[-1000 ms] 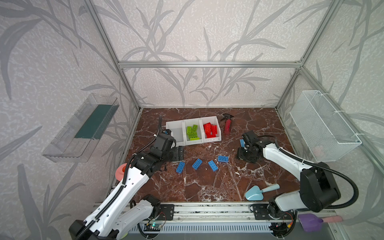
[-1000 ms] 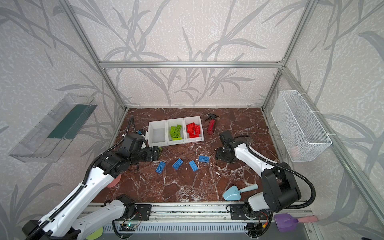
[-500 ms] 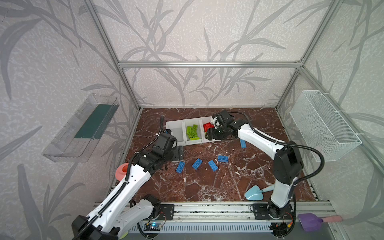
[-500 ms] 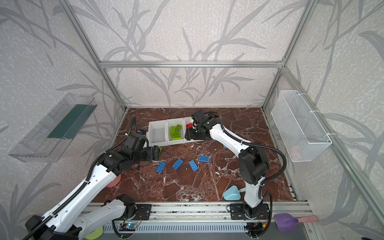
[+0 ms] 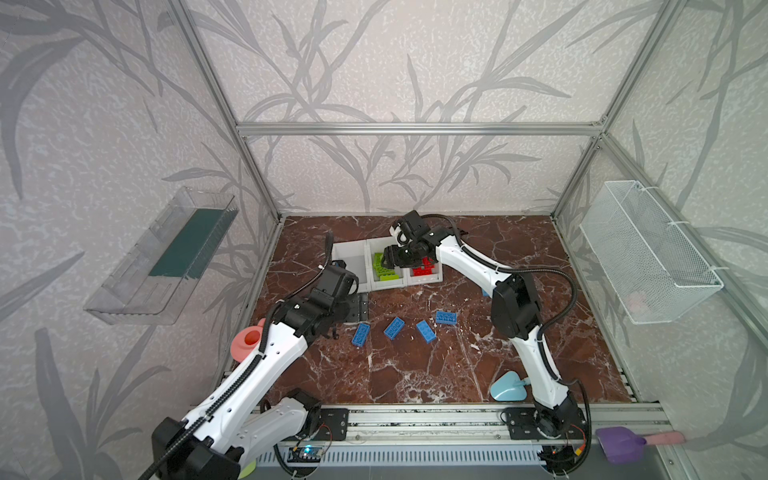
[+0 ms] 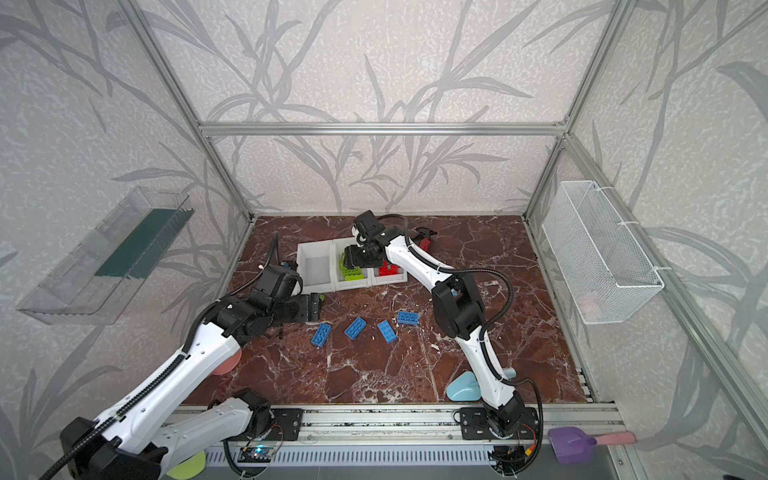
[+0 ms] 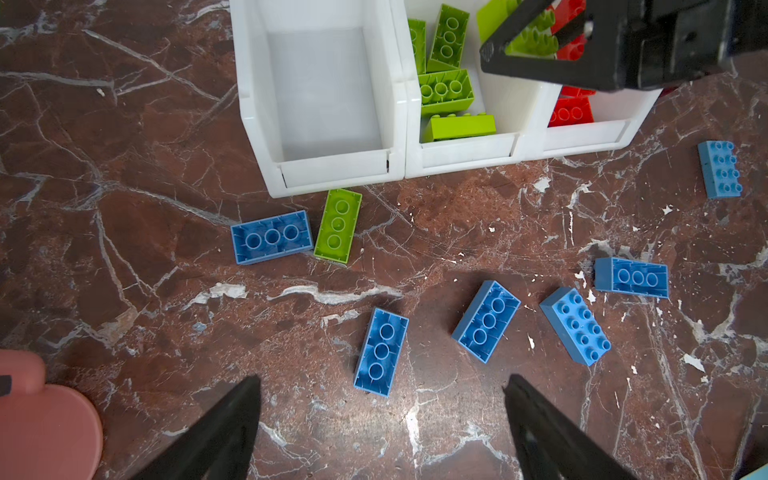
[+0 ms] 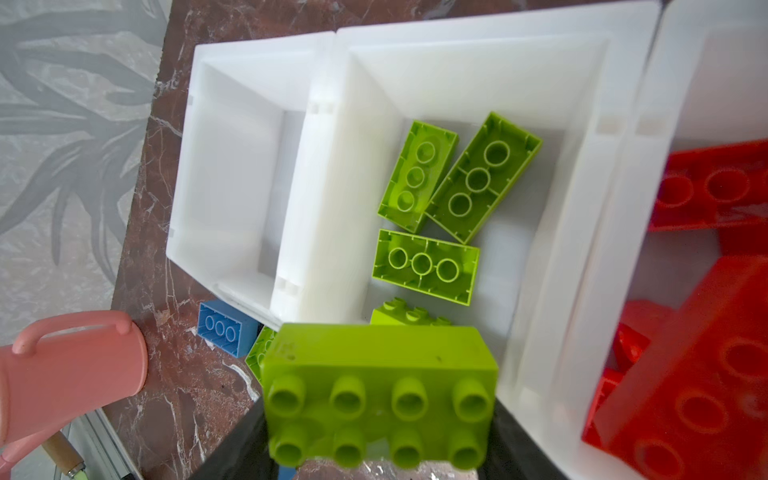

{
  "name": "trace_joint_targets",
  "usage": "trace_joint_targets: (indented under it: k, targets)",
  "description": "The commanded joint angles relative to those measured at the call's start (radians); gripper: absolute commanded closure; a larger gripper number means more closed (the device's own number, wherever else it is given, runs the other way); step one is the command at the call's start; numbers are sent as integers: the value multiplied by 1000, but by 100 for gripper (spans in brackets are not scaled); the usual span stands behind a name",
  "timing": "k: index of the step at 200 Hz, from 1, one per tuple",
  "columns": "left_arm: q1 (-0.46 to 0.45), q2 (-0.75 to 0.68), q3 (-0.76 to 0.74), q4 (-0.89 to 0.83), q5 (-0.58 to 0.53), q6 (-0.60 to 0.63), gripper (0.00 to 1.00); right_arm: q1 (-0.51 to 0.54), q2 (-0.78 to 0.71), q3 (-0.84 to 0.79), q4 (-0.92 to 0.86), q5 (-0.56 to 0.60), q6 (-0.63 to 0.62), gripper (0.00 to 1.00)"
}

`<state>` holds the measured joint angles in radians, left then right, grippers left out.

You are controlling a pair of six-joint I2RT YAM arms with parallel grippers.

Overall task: Sort the legos into containers by color
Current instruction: 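Carry the lime-green brick with the right gripper into the middle compartment and release, then withdraw the right gripper from the bin while the left gripper lowers toward bricks, then grasp the lime-green brick by the bin with the left gripper while the right moves off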

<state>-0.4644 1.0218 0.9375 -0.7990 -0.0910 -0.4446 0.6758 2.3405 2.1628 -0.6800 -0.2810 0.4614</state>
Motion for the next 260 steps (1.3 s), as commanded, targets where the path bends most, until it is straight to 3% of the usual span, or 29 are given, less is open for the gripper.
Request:
trace_joint_targets:
  k: [1, 59, 94, 134, 192, 229, 260]
  targets:
    - [4, -2, -10, -3, -6, 1, 9, 3, 44, 100, -81, -7, -17, 35]
    - [6, 32, -12, -16, -48, -28, 9, 2, 36, 177, -84, -17, -35, 16]
    - [6, 67, -11, -3, -65, -109, 9, -1, -51, 128, -74, -15, -53, 15]
    - [5, 143, -52, 72, -79, -207, 11, -37, -338, -290, 155, -57, -27, 15]
    - [4, 344, -94, 257, -124, -205, 17, -112, -838, -1016, 487, -99, 15, 15]
    - [4, 438, -78, 290, -187, -188, 17, -117, -1053, -1294, 566, -70, 28, 15]
    - [5, 507, -44, 266, -218, -183, 15, -118, -1118, -1414, 616, -49, 23, 14]
